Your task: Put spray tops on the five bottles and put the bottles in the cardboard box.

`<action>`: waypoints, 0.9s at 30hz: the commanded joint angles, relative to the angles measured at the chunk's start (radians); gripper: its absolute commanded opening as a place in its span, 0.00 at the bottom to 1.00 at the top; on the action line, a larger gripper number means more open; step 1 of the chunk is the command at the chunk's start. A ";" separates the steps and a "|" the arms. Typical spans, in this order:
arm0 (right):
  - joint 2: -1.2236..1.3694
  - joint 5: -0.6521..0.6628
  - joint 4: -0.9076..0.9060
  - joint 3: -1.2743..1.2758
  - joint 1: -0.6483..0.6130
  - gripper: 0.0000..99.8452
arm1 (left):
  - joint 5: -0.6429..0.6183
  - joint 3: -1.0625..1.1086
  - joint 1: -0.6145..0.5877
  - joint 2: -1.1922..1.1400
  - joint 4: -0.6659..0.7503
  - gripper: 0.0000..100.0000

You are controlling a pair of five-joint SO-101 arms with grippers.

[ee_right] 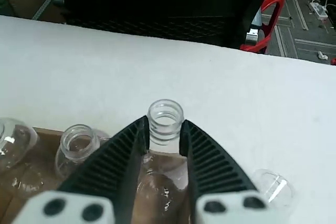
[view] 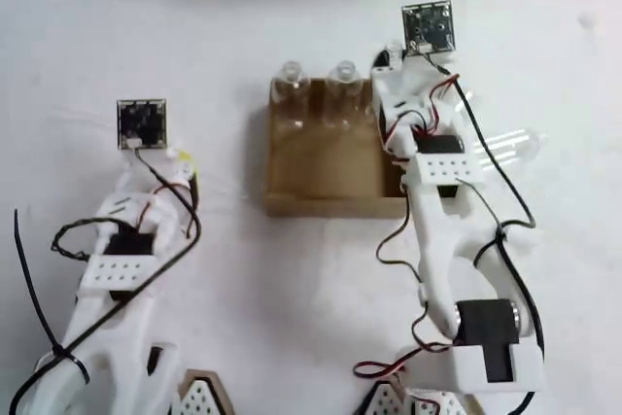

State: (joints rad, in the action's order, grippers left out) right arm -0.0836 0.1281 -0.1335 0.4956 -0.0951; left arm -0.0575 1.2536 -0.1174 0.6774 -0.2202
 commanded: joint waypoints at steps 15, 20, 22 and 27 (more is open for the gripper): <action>0.090 0.018 0.113 -0.011 -0.013 0.02 | 0.009 -0.003 0.012 0.012 0.023 0.02; 0.090 0.018 0.110 -0.009 -0.013 0.02 | 0.009 -0.003 0.012 0.012 0.025 0.02; 0.093 0.018 0.110 -0.009 -0.013 0.02 | 0.009 -0.003 0.012 0.012 0.025 0.02; 0.096 0.018 0.113 -0.009 -0.013 0.02 | 0.009 -0.003 0.013 0.012 0.023 0.02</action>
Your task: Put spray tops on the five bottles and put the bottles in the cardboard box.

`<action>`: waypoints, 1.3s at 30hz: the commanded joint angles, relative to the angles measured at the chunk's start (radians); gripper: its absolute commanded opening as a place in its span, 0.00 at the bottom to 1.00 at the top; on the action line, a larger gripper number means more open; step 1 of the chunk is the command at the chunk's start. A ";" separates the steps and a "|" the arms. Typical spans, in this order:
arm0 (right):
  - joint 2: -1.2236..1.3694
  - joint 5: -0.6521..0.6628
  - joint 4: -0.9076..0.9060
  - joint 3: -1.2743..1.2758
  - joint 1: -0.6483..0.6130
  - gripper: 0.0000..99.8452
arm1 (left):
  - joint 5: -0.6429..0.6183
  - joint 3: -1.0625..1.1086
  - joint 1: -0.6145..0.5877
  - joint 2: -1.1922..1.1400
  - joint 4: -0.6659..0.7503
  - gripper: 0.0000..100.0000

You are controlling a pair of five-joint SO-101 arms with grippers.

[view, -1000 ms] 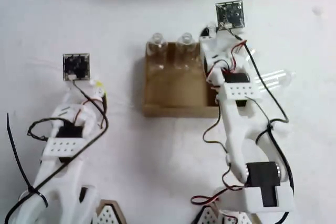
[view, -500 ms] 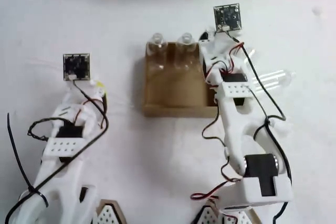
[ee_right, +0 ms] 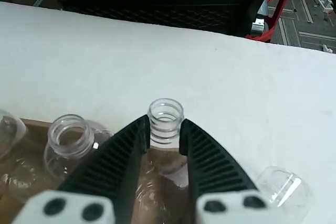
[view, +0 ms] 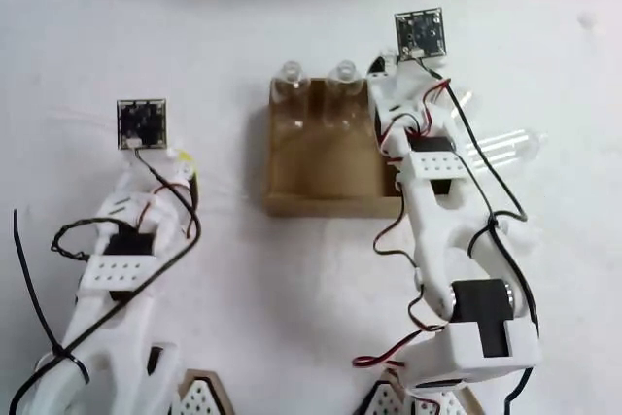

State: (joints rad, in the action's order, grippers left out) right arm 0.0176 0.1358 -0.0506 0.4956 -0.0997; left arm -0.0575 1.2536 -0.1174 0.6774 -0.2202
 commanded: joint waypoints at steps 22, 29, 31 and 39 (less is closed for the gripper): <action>-0.001 0.009 0.153 0.014 -0.025 0.02 | 0.009 -0.003 0.013 0.012 0.023 0.02; 0.045 0.009 0.159 0.006 -0.025 0.02 | 0.009 -0.003 0.013 0.012 0.023 0.02; 0.058 0.009 0.160 0.005 -0.030 0.02 | 0.009 -0.003 0.013 0.012 0.023 0.02; 0.038 0.009 0.156 0.012 -0.036 0.02 | 0.009 -0.003 0.013 0.012 0.025 0.02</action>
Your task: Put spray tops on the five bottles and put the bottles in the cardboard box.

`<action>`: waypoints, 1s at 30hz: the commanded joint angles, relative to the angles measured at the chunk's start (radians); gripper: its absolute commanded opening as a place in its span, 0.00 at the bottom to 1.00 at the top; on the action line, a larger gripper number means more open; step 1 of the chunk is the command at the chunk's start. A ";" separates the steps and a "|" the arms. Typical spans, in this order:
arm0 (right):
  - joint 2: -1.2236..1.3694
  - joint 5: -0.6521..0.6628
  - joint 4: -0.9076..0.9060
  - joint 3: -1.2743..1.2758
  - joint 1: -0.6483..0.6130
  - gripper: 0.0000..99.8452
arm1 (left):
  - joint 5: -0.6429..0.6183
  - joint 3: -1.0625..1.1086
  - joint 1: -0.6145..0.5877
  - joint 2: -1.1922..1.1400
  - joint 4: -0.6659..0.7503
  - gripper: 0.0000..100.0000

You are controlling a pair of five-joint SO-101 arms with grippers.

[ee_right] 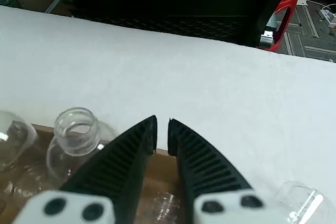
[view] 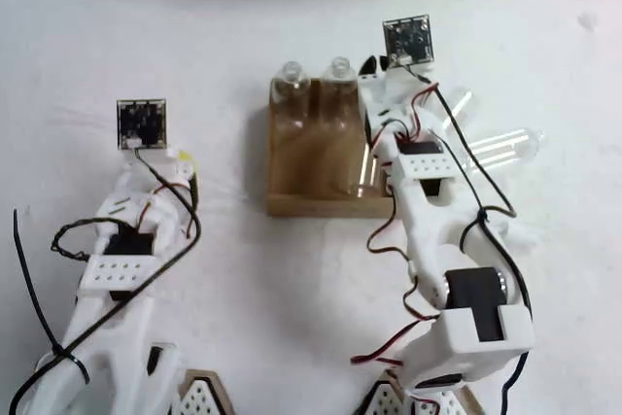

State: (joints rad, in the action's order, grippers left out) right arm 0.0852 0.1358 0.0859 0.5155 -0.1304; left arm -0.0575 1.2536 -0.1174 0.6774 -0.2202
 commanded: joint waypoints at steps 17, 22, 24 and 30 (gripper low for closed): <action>-0.033 0.011 0.016 -0.006 -0.002 0.02 | 0.009 -0.003 0.013 0.012 0.025 0.02; -0.039 0.015 0.012 -0.006 0.018 0.02 | 0.009 -0.003 0.013 0.012 0.025 0.02; -0.077 0.012 -0.054 -0.006 0.035 0.02 | 0.009 -0.003 0.013 0.012 0.025 0.02; -0.325 0.020 -0.433 -0.017 0.030 0.02 | 0.009 -0.003 0.013 0.012 0.025 0.02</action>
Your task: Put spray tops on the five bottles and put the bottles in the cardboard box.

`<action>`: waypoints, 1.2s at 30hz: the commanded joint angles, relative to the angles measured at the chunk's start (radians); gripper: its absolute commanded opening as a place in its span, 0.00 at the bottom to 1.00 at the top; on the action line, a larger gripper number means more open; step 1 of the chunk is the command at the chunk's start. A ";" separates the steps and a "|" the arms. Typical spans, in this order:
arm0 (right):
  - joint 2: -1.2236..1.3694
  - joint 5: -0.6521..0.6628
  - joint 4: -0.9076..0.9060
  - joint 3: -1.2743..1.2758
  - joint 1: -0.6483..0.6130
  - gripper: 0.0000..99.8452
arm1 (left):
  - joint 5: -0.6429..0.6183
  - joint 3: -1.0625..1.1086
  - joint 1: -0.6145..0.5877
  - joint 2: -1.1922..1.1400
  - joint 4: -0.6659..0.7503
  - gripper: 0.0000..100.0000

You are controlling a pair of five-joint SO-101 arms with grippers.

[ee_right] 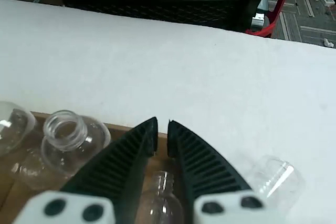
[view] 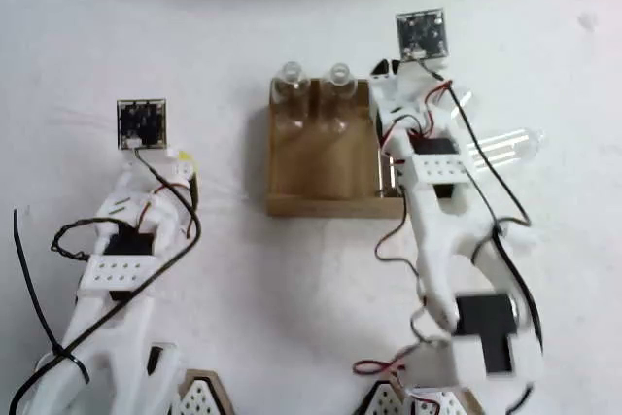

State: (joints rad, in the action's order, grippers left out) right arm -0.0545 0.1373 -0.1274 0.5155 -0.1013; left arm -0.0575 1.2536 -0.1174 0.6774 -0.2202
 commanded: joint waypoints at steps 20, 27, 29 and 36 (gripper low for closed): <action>0.297 0.009 -0.874 -0.646 -0.018 0.16 | 0.009 -0.003 0.013 0.012 0.020 0.02; 0.415 0.009 -0.957 -0.838 -0.019 0.11 | 0.009 -0.003 0.013 0.012 0.025 0.02; 0.433 0.009 -0.958 -0.867 -0.024 0.11 | 0.009 -0.003 0.013 0.012 0.025 0.02; 0.573 0.011 -0.964 -0.954 -0.024 0.11 | 0.009 -0.003 0.013 0.012 0.025 0.02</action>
State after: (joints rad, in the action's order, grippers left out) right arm 0.4856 0.1465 -1.0817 -0.3636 -0.1227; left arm -0.0575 1.2536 -0.1174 0.6774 -0.2202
